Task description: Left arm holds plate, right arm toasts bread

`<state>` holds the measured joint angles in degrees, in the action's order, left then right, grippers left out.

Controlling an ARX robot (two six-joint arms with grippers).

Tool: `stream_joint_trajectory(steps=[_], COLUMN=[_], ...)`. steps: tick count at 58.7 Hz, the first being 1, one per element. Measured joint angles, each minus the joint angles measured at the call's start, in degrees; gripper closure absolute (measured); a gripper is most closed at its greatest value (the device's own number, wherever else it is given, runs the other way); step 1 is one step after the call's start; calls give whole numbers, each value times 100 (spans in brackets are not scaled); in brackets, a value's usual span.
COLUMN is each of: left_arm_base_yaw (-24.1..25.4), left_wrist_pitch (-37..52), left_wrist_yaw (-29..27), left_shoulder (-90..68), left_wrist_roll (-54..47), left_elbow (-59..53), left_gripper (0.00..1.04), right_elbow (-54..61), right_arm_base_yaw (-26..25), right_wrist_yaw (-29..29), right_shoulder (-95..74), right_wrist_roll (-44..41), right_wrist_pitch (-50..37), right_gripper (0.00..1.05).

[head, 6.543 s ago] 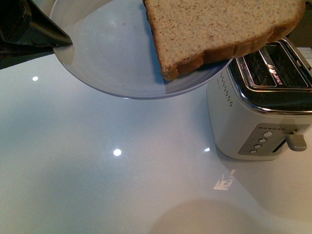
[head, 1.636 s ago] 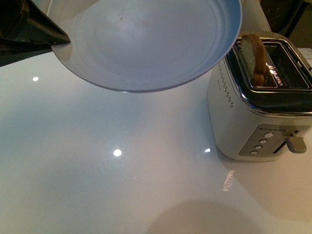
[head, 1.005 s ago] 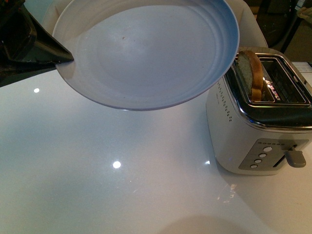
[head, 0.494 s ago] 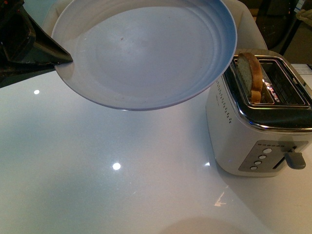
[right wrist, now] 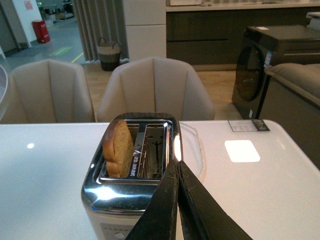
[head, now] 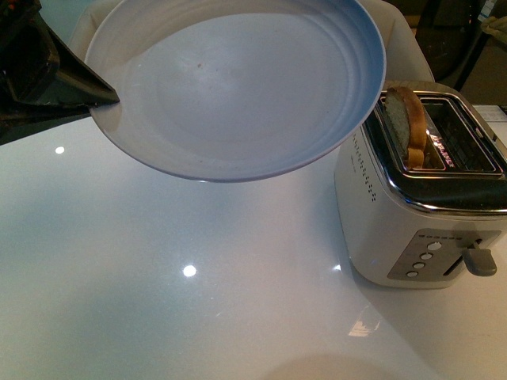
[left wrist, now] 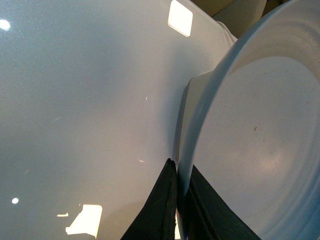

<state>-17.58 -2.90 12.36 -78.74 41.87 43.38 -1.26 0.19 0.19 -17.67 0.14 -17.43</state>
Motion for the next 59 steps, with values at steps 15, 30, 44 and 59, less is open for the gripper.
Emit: stream_joint_trajectory(steps=[15,30,44,59], left_arm_base_yaw=[0,0,0,-4], left_wrist_pitch=[0,0,0,0], left_wrist_yaw=[4,4,7,4], left_shoulder=[0,0,2,2], left_wrist_roll=[0,0,0,0], left_elbow=[0,0,0,0], left_gripper=[102,102,102,102], right_elbow=[0,0,-2,-2], right_arm_base_yaw=[0,0,0,0], right_wrist_yaw=[-7,-7,-7,-9], right_shoulder=[437,769,1714,1729], right_wrist_roll=[0,0,2,0], right_wrist_pitch=[404,745,1725,1735], right_gripper=[103,103,103,76])
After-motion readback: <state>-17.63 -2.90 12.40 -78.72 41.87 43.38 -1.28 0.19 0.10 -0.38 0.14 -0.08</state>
